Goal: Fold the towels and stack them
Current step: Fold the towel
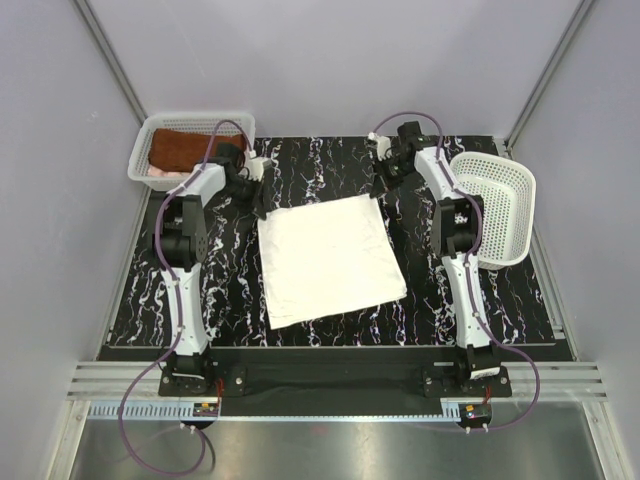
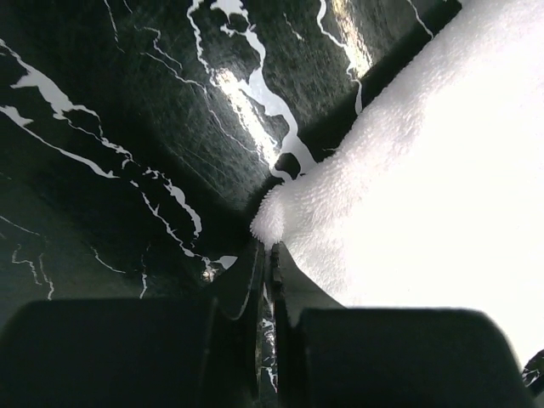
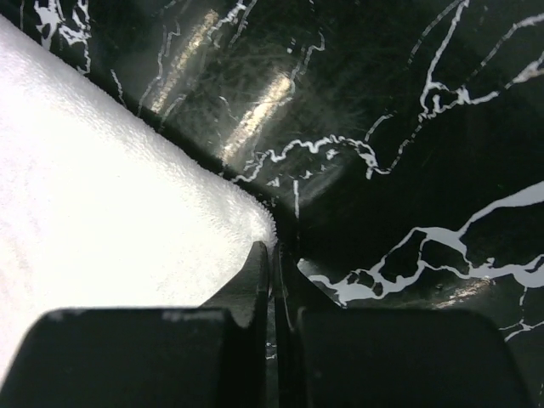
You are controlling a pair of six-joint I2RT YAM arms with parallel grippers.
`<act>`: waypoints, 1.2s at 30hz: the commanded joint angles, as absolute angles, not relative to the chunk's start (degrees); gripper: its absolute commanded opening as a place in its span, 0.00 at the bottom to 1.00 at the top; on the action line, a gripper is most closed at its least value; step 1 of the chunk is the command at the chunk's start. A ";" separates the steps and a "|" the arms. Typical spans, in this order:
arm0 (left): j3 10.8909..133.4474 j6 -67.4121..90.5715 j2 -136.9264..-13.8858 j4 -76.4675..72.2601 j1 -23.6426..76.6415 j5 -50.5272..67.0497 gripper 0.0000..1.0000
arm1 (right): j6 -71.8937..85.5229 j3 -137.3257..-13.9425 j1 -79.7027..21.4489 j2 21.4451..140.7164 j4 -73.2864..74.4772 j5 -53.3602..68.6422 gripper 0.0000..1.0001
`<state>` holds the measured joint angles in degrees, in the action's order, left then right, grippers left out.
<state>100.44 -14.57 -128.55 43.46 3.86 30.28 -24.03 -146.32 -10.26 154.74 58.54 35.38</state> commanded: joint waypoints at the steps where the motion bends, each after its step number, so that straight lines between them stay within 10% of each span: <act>1: 105.28 -13.19 -128.41 43.67 3.69 31.72 0.00 | -22.16 -144.84 -8.62 149.86 54.23 37.70 0.00; 18: 112.68 -8.70 -101.88 44.65 6.50 27.07 0.00 | -11.08 -124.64 -7.29 108.47 34.19 23.91 0.00; 36: 92.91 -2.91 -65.23 50.18 17.57 23.03 0.00 | 3.77 -85.29 -7.30 58.11 31.56 27.51 0.00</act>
